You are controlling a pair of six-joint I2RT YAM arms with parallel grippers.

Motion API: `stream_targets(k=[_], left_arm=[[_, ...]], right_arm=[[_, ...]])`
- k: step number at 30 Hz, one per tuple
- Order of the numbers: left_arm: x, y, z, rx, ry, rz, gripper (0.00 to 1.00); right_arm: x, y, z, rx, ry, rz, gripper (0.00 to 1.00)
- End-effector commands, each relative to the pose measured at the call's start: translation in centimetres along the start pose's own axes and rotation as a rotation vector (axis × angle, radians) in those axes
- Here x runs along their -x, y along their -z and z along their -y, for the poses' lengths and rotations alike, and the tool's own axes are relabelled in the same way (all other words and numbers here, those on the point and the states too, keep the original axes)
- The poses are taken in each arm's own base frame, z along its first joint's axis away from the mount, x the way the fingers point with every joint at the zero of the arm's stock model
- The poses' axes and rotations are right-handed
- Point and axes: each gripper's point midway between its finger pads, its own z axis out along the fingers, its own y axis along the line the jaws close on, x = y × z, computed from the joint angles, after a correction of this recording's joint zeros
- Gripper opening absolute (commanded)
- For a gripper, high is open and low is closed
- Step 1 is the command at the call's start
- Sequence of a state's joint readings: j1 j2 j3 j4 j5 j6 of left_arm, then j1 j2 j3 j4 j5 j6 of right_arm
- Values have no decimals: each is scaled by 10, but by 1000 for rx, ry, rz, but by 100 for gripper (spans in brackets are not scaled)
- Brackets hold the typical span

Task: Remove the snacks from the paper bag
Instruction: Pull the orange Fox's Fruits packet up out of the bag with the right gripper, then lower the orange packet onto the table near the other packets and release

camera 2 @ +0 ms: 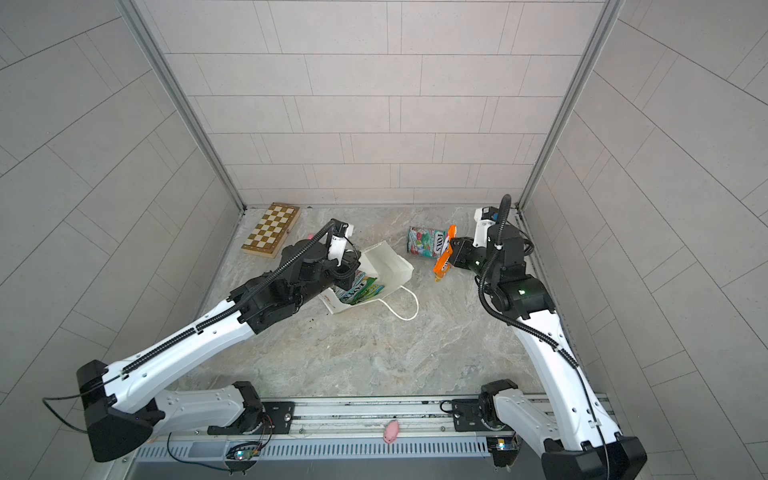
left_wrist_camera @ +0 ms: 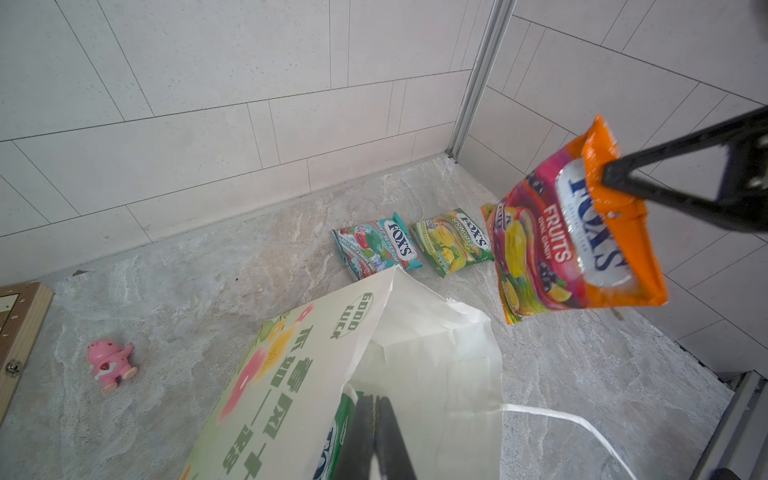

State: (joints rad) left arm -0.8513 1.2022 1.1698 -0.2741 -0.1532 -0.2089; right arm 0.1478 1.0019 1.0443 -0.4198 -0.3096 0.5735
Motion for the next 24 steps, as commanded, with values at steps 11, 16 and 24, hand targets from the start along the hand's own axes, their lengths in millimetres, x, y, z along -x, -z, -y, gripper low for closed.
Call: stream_targets(k=[11,16,24], left_arm=[[5,8,-6,29,-5,29,0],[5,9,-7,33,-4,32,0],[5,9,-8,38,-8,32,0]], right_arm=[[-44,-96,3,165,-168,-144,0],[-60,-127,-7,267,-252,-218,0],[-106,-156,35,196,-290,-337,0]])
